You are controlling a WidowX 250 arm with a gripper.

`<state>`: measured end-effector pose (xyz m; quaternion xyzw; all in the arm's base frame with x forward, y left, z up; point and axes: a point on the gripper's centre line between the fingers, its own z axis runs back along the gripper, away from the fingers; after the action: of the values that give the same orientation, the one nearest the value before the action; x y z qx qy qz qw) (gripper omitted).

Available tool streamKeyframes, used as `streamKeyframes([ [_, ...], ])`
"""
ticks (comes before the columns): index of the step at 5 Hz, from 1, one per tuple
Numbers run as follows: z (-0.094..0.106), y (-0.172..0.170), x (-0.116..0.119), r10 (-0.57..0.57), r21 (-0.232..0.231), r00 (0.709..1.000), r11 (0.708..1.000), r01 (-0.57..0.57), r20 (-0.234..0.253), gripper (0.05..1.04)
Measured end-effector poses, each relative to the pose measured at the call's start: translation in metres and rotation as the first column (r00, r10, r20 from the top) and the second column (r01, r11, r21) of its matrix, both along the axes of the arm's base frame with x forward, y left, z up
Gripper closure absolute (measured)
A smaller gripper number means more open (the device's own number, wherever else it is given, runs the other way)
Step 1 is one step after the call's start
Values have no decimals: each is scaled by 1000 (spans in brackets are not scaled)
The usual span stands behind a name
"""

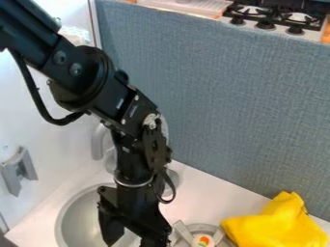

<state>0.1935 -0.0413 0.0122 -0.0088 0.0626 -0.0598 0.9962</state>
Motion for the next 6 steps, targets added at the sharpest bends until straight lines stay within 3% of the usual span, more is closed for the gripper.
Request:
streamKeyframes([
  [1, -3, 1, -2, -1, 5, 1000, 1000, 1, -15, 81],
  [3, -24, 15, -1, -34, 113, 999, 993, 33, 14, 81],
  [4, -41, 18, -2, -25, 149, 999, 988, 29, -32, 81],
  [6, -61, 20, 2, 16, 209, 1000, 978, -10, -25, 81],
])
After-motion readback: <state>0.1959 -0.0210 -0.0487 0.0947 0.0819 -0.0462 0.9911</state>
